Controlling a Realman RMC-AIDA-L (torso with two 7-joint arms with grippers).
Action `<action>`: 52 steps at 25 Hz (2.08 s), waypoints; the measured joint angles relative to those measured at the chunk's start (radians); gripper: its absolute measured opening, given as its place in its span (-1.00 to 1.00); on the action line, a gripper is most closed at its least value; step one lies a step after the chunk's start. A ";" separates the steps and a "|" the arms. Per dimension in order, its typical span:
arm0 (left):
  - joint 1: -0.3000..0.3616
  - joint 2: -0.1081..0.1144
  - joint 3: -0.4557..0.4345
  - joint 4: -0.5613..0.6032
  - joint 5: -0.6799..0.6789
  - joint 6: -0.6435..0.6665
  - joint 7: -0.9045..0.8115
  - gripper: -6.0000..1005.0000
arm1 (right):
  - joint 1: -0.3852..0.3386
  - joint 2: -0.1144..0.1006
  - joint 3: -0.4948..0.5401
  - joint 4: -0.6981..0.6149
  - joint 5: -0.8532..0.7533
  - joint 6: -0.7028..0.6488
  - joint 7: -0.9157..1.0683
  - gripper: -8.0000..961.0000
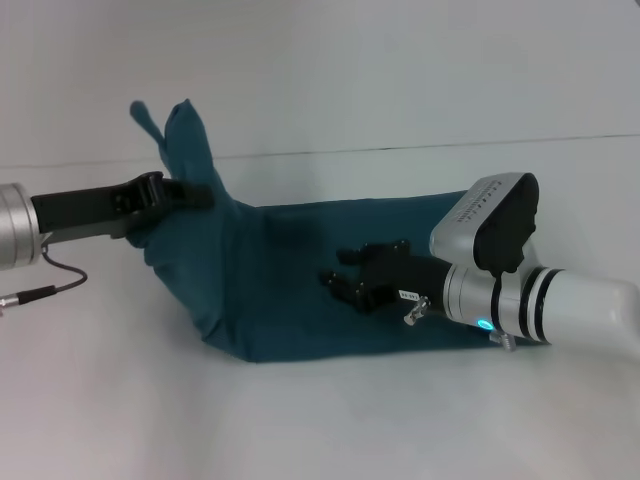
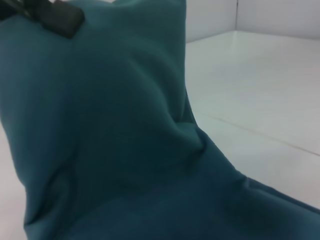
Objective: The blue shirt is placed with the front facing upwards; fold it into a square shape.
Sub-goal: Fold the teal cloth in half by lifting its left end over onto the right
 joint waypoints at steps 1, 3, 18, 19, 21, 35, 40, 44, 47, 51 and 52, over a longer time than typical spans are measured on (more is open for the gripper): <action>-0.002 0.000 0.000 0.000 -0.006 0.006 0.000 -0.84 | 0.000 0.000 0.000 0.000 0.004 0.000 -0.004 -0.13; -0.004 0.000 0.000 -0.001 -0.014 0.015 0.001 -0.84 | 0.001 0.000 0.000 0.001 0.006 0.001 -0.007 -0.13; 0.003 0.000 0.000 0.002 -0.098 0.071 0.009 -0.84 | 0.039 0.007 0.002 0.056 0.043 0.001 -0.083 -0.13; 0.005 0.002 0.000 0.003 -0.098 0.071 0.011 -0.84 | 0.043 0.008 0.002 0.062 0.043 0.001 -0.085 -0.13; 0.009 0.005 -0.002 0.004 -0.098 0.067 0.013 -0.84 | 0.050 0.008 0.006 0.073 0.043 0.001 -0.096 -0.13; 0.068 0.031 -0.040 0.009 -0.100 0.022 0.048 -0.84 | 0.037 -0.001 0.039 0.082 0.044 0.005 -0.108 -0.13; 0.081 0.041 -0.070 0.027 -0.100 0.021 0.070 -0.83 | 0.021 -0.003 0.042 0.076 0.044 0.010 -0.102 -0.13; 0.093 0.057 -0.091 0.060 -0.100 0.012 0.086 -0.83 | 0.003 -0.005 0.051 0.070 0.044 0.010 -0.101 -0.13; 0.102 0.070 -0.104 0.084 -0.101 0.004 0.099 -0.83 | -0.008 -0.010 0.065 0.066 0.044 0.010 -0.101 -0.13; 0.119 0.086 -0.118 0.117 -0.101 -0.007 0.117 -0.83 | -0.027 -0.013 0.082 0.047 0.044 0.005 -0.098 -0.13; 0.125 0.090 -0.119 0.127 -0.101 -0.012 0.121 -0.83 | -0.030 -0.013 0.084 0.043 0.044 0.003 -0.097 -0.13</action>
